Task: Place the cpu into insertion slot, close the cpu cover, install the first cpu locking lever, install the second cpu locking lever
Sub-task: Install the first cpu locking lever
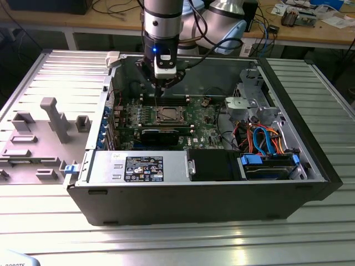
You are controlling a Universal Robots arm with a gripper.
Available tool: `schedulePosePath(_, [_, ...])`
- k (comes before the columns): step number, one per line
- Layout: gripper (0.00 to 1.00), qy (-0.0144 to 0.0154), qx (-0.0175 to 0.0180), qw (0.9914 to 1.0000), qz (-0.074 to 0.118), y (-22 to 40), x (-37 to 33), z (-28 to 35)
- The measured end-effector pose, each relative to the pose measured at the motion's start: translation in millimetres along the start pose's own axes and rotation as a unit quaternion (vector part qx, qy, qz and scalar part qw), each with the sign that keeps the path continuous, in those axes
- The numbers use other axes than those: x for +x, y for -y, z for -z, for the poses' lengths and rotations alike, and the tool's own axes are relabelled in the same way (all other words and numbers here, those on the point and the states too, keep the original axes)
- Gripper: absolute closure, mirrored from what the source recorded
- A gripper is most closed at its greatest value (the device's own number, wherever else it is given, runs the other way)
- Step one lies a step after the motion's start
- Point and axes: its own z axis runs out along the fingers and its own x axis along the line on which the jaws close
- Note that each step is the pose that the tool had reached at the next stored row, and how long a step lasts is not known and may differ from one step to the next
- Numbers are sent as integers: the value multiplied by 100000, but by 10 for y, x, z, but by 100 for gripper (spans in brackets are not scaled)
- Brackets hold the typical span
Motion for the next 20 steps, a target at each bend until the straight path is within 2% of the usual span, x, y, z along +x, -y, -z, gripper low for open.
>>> schedulePosePath(2, [89, 217, -114, 100000, 84, 1, 1, -9])
schedulePosePath(3, [89, 655, -305, 99997, 349, 2, 3, -15])
schedulePosePath(4, [89, 2061, -866, 99968, 1195, 18, 35, -32])
schedulePosePath(5, [89, 2721, -1163, 99914, 2915, 31, 43, -72])
schedulePosePath(6, [89, 2605, -1143, 99821, 5268, 32, 45, -85])
schedulePosePath(7, [89, 2501, -1140, 99670, 7640, 32, 44, -89])
schedulePosePath(8, [89, 2444, -1129, 99570, 8864, 32, 44, -93])
schedulePosePath(9, [89, 2371, -1124, 99428, 10352, 33, 44, -107])
schedulePosePath(10, [89, 2351, -1136, 99375, 10857, 37, 54, -112])
schedulePosePath(14, [89, 2350, -1138, 99372, 10876, 47, 77, -115])
schedulePosePath(17, [89, 2342, -1131, 99359, 11002, 67, 120, -116])
schedulePosePath(18, [89, 2323, -1138, 99310, 11436, 69, 128, -117])
schedulePosePath(20, [89, 2244, -1120, 99116, 13030, 70, 130, -117])
